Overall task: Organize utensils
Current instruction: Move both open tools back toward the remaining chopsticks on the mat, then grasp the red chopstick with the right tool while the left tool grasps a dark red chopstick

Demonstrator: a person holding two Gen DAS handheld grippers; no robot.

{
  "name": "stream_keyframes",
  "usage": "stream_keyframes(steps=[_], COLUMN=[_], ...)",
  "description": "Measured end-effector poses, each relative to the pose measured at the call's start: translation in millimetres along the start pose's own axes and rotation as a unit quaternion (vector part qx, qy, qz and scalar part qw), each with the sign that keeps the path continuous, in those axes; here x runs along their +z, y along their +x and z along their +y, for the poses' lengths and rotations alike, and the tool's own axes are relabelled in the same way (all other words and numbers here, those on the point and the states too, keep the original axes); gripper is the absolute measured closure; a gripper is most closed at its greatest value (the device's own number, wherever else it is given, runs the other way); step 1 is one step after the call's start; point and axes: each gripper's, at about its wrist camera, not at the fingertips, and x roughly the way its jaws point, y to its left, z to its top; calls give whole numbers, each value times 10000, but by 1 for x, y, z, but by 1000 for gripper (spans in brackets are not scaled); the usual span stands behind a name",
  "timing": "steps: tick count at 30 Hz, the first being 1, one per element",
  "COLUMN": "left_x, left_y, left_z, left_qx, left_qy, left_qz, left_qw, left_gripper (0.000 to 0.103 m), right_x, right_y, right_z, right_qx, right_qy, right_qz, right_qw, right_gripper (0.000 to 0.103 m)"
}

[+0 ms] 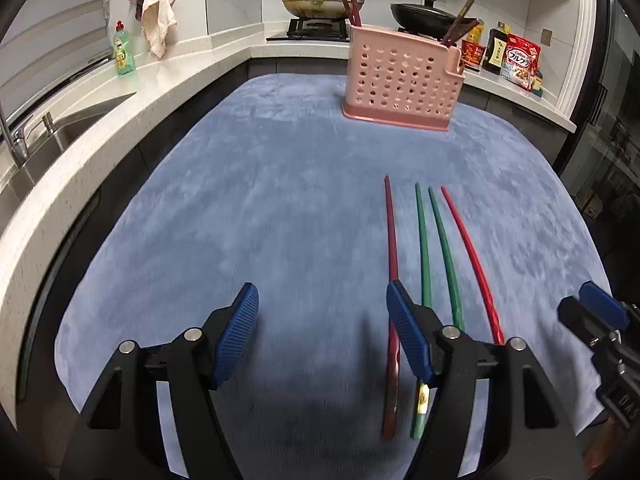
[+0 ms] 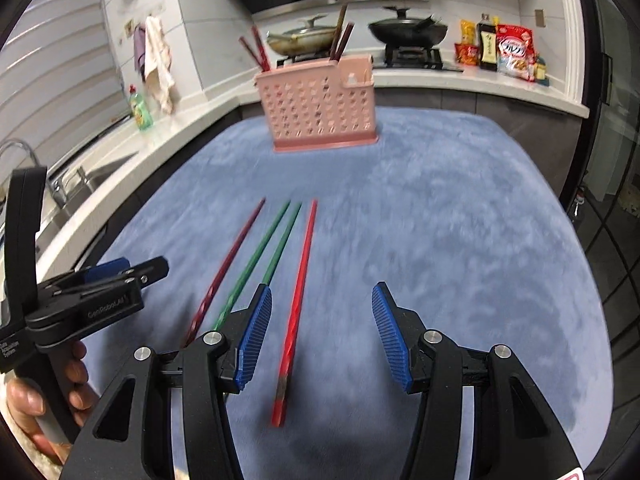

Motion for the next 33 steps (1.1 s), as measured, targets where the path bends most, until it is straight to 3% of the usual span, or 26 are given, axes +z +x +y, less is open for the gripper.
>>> stream_keyframes(steps=[7,12,25,33], left_x=[-19,-27,-38,-41], left_y=[2,-1,1,1], left_z=[2,3,-1,-2], left_qx=[-14,-2,-72,-126], left_qy=[-26,-48,-47,-71], left_qz=[181,203,335,378], left_qw=[9998,9998,9994,9992], left_gripper=[39,32,26,22], right_x=[-24,-37,-51,-51], right_y=[8,15,28,24], right_z=[13,21,20,-1], right_qx=[25,54,-76,-223], right_qy=[-157,-257,-323,46], right_qz=[228,354,499,418], right_qw=[9996,9990,9982,9989], right_gripper=[56,61,95,96])
